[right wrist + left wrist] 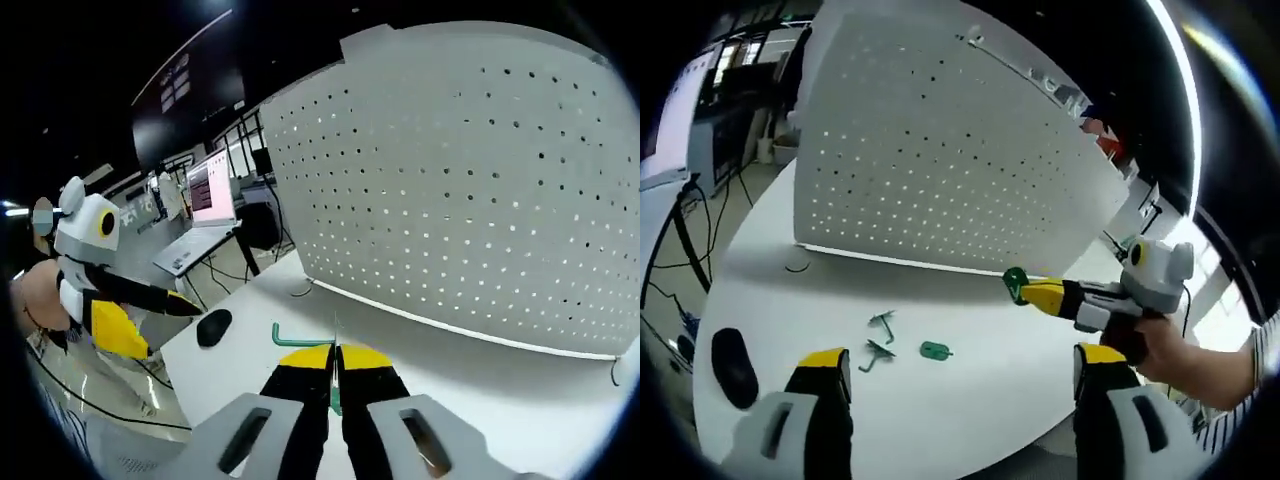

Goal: Insert the hook assembly into the mounting plate slot until the hook locks in place.

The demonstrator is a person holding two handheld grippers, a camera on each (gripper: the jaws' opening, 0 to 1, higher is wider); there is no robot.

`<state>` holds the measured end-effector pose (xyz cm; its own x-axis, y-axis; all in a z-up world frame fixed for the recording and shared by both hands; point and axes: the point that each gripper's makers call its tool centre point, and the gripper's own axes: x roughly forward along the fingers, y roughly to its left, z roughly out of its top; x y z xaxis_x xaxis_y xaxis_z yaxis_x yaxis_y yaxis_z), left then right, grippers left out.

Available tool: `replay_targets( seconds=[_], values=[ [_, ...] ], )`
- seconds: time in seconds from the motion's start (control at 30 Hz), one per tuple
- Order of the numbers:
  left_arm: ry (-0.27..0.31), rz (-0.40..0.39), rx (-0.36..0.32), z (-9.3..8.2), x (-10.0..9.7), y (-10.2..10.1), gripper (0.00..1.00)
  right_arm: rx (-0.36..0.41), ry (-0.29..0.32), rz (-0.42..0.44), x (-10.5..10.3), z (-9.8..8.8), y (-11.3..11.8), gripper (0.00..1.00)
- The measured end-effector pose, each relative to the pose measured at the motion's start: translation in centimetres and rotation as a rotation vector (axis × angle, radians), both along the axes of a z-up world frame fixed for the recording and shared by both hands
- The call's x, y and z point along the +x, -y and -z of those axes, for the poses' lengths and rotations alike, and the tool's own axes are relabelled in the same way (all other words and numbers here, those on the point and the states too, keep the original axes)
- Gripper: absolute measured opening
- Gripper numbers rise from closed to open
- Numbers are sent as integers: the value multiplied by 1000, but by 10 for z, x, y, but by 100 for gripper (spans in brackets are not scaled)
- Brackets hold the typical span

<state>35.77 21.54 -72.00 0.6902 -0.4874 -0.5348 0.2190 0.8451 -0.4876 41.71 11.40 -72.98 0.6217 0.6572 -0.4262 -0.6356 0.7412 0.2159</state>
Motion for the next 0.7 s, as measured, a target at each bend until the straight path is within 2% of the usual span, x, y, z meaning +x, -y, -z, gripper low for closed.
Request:
replay_targets(
  seconds=[0.1,0.2,0.4,0.47,0.53,0.63,0.7],
  values=[
    [32,-40,-58,-13,5,-2,80,35,0,22,-4,-6,-1,0],
    [43,-37,-48,-18,8,1,79,65,13,28,-9,-13,-5,0],
    [49,-23,-120,-28,10,14,71,124,32,43,-20,-23,-15,0],
    [33,1,-151,-29,9,23,70,142,35,40,-24,-25,-19,0],
    [38,6,-160,-31,9,26,66,153,39,36,-27,-27,-23,0],
    [34,4,-238,-38,10,33,59,161,54,32,-30,-33,-27,0],
    [34,10,-238,-38,10,34,55,169,61,34,-31,-36,-28,0]
  ],
)
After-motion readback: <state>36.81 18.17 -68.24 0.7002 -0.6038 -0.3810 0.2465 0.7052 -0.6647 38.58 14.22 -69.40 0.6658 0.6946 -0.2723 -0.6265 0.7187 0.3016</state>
